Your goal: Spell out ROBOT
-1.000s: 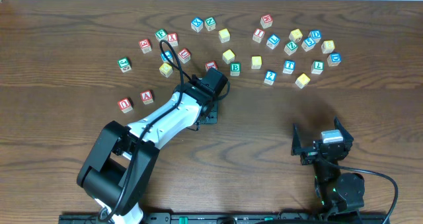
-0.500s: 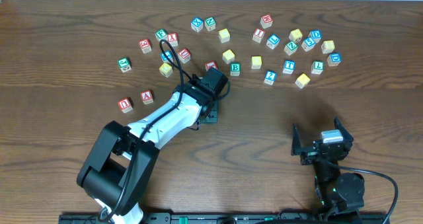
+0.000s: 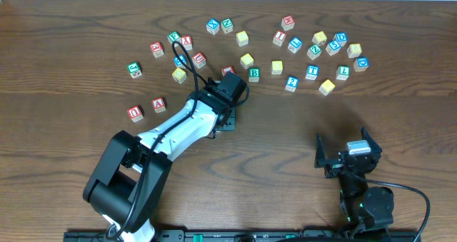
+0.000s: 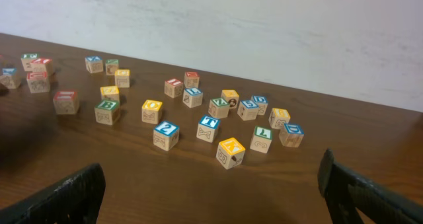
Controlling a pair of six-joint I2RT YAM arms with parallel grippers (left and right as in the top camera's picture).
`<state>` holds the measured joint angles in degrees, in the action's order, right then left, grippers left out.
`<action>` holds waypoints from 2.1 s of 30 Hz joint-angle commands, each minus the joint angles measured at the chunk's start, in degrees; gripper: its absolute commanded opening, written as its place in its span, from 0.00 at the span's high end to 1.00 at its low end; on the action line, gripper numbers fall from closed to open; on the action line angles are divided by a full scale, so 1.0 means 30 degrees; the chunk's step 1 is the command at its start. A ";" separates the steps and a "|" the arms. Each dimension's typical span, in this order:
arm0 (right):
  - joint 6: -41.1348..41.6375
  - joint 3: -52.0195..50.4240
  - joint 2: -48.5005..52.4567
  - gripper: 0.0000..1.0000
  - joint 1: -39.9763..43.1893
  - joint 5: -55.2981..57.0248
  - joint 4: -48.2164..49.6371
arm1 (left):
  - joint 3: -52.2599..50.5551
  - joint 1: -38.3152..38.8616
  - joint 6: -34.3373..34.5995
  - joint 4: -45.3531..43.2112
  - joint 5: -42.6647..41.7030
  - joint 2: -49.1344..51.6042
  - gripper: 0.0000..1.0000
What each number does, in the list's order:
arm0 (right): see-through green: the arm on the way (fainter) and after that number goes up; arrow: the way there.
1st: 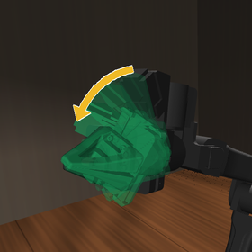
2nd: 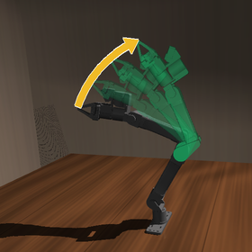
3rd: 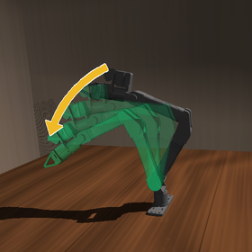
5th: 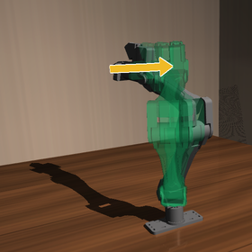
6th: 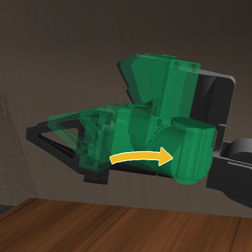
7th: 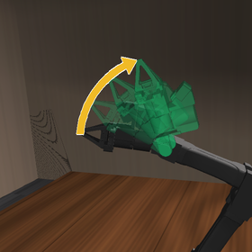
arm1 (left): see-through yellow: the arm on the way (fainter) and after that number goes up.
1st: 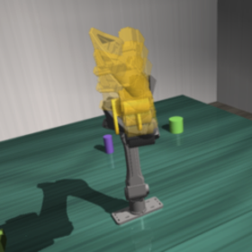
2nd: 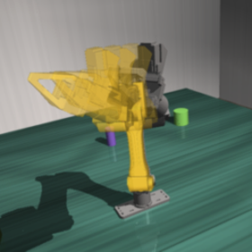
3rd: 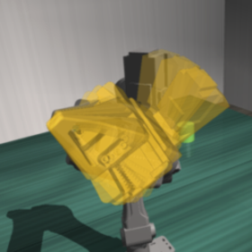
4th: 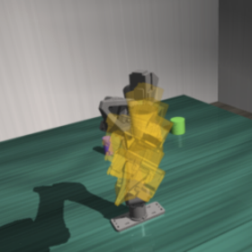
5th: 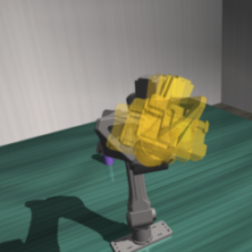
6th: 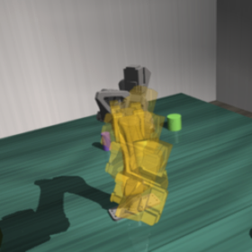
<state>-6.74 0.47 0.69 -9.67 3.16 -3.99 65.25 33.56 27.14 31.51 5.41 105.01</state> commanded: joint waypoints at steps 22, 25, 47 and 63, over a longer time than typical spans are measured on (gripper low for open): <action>-0.0211 -0.0051 -0.0051 0.01 0.0211 -0.0095 -0.0036 | -0.0204 0.0066 -0.1632 -0.1464 0.1107 0.0036 0.60; -0.0204 -0.0051 -0.0051 0.01 0.0211 -0.0095 -0.0036 | -0.0146 0.0029 -0.1683 -0.1698 0.1457 0.0036 0.60; -0.0211 -0.0051 -0.0051 0.01 0.0211 -0.0095 -0.0036 | 0.0474 -0.1450 -0.4058 -0.1851 0.2208 -0.3963 0.57; -0.0204 -0.0051 -0.0051 0.01 0.0211 -0.0095 -0.0036 | 0.0474 -0.3155 -0.4546 0.1224 0.2076 -0.7847 0.57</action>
<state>-6.74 0.47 0.69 -9.67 3.16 -3.99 65.32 24.91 14.52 34.57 10.92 82.72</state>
